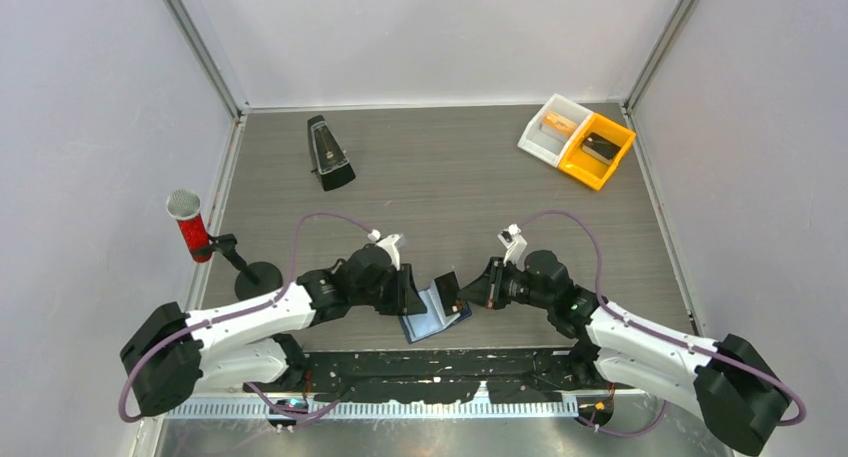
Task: Take the credit cards out of the card holder
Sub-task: Remove the credit card from the card holder, then place the credit card in the storage box.
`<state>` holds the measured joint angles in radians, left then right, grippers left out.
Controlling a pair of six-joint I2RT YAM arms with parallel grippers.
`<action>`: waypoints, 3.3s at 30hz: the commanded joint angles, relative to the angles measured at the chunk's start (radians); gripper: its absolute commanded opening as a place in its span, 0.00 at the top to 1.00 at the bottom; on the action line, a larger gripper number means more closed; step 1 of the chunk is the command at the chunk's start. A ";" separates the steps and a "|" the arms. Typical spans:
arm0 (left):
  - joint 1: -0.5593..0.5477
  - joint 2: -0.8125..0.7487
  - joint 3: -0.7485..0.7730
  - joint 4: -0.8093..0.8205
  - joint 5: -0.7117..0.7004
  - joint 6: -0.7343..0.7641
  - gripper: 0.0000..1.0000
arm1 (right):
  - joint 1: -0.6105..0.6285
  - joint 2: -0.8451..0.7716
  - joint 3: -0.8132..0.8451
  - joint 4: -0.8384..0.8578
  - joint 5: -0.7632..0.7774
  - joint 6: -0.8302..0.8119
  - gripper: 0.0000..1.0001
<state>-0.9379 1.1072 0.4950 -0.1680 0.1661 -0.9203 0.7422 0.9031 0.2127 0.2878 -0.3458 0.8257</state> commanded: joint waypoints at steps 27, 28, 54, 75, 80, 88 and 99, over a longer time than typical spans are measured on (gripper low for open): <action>-0.006 -0.220 -0.093 0.500 0.127 -0.088 0.48 | -0.004 -0.342 -0.061 0.208 -0.129 0.194 0.95; -0.006 -0.221 -0.098 0.516 0.132 -0.092 0.48 | -0.004 -0.337 -0.062 0.222 -0.135 0.197 0.95; -0.006 -0.344 -0.075 0.284 0.278 0.025 1.00 | -0.018 -0.300 0.322 -0.437 -0.229 -0.361 0.60; -0.006 -0.294 -0.008 0.219 0.465 0.099 1.00 | -0.017 -0.019 0.474 -0.443 -0.565 -0.468 0.55; -0.006 -0.303 -0.007 0.218 0.478 0.103 1.00 | -0.014 0.013 0.464 -0.444 -0.577 -0.483 0.46; -0.006 -0.286 -0.007 0.231 0.506 0.103 1.00 | -0.006 0.032 0.477 -0.421 -0.555 -0.481 0.49; -0.007 -0.263 -0.007 0.257 0.516 0.092 1.00 | 0.017 0.106 0.479 -0.439 -0.557 -0.505 0.52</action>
<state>-0.9417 0.8425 0.4427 0.0387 0.6533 -0.8303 0.7464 1.0103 0.6674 -0.1753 -0.8959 0.3408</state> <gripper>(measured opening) 0.012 0.483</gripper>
